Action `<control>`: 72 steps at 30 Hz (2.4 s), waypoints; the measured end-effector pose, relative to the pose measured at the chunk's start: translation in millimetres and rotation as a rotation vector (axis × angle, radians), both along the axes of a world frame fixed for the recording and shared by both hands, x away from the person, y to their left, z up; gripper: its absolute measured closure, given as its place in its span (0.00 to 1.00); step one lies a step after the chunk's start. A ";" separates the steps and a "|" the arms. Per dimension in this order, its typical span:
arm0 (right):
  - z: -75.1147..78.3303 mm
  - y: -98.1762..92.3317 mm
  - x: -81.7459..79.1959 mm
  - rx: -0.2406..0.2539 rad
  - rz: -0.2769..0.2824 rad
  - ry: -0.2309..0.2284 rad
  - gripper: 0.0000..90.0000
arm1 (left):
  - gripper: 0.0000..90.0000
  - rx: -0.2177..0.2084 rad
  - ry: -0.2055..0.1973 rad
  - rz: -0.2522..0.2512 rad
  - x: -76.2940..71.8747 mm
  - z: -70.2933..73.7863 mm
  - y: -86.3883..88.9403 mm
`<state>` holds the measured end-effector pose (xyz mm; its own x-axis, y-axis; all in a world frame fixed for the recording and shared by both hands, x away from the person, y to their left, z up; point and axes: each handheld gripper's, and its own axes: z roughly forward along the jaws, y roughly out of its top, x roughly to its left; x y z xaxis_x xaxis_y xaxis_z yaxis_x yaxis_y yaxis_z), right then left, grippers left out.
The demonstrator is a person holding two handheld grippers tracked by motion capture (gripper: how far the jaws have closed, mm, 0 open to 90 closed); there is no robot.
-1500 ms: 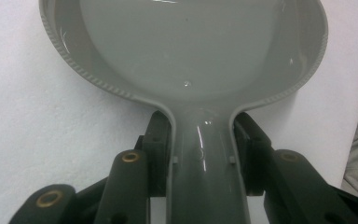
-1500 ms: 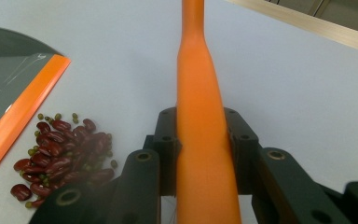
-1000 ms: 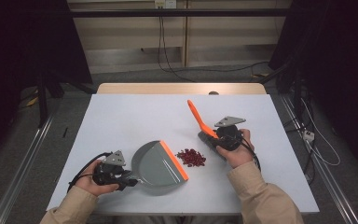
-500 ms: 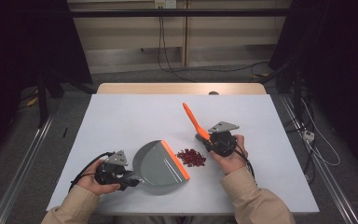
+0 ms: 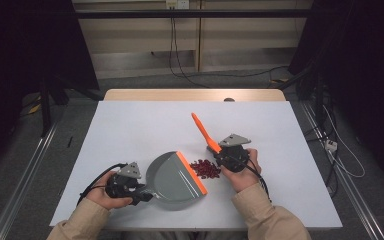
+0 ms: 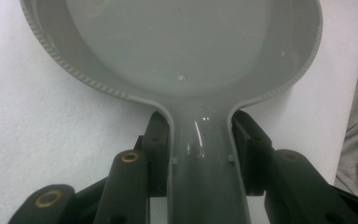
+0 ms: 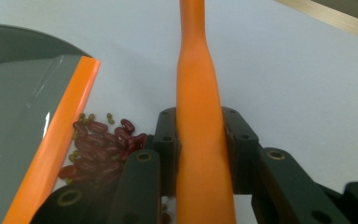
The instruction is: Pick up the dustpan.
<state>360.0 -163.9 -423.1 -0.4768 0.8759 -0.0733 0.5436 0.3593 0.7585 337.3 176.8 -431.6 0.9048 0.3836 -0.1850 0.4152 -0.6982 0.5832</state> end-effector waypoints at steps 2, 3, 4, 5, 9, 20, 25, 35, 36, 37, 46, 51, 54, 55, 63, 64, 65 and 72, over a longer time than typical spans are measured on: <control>-0.2 1.9 -0.9 0.007 0.002 -0.001 0.79 | 0.70 0.004 -0.001 -0.009 0.3 -0.1 -0.8; -0.2 2.9 -1.4 0.010 0.001 -0.001 0.79 | 0.70 0.005 -0.002 -0.010 0.2 0.0 -1.3; -0.2 3.8 -2.0 0.012 0.003 -0.001 0.79 | 0.70 0.005 0.000 -0.008 -0.1 0.0 -2.1; -0.3 4.6 -2.6 0.018 0.002 -0.001 0.79 | 0.70 0.004 0.003 -0.005 -0.3 0.0 -2.7; -0.1 7.9 -4.3 0.038 0.000 0.008 0.79 | 0.70 -0.001 0.007 -0.011 -0.4 -0.2 -5.3; -0.3 21.2 -7.5 0.040 0.017 0.008 0.79 | 0.70 0.005 0.016 -0.006 -0.1 -0.9 -11.1; -0.3 21.3 -8.1 0.063 0.011 0.013 0.79 | 0.70 0.007 0.017 -0.005 0.3 -1.3 -14.4; -1.1 23.5 -8.8 0.087 0.013 0.017 0.79 | 0.70 0.012 0.025 -0.014 1.3 -1.9 -23.0; -1.1 23.8 -9.0 0.087 0.012 0.016 0.79 | 0.70 0.013 0.027 -0.012 1.4 -1.8 -23.7; -1.2 24.3 -9.2 0.090 0.011 0.016 0.79 | 0.70 0.015 0.026 -0.010 1.3 -1.6 -24.5; -2.2 28.7 -10.8 0.110 0.017 0.016 0.79 | 0.70 0.014 0.035 -0.003 2.1 -2.2 -30.0; -2.1 30.6 -10.9 0.129 0.020 0.023 0.79 | 0.70 0.018 0.038 0.000 2.6 -2.2 -32.1; -2.4 32.6 -11.1 0.135 0.022 0.021 0.78 | 0.70 0.016 0.039 0.003 2.8 -2.4 -32.6; -2.7 33.2 -11.0 0.140 0.025 0.022 0.78 | 0.70 0.015 0.039 0.003 2.7 -2.5 -32.6; -3.1 41.3 -12.7 0.152 0.034 0.018 0.78 | 0.70 0.008 0.043 0.004 3.0 -2.6 -32.2; -2.8 42.5 -13.3 0.154 0.035 0.018 0.78 | 0.70 0.007 0.043 0.004 3.0 -2.6 -32.1; -2.4 44.0 -13.7 0.151 0.040 0.014 0.78 | 0.70 0.007 0.045 0.005 2.9 -2.6 -31.9; 5.3 55.6 -15.9 0.185 0.091 0.017 0.79 | 0.70 0.000 0.046 0.010 2.8 -3.2 -31.5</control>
<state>344.2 -108.3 -417.8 -0.5540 0.8272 0.0938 0.5288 0.2626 0.8071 340.2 145.2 -434.8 0.8917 0.3924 -0.2258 0.4481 -0.6941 0.5634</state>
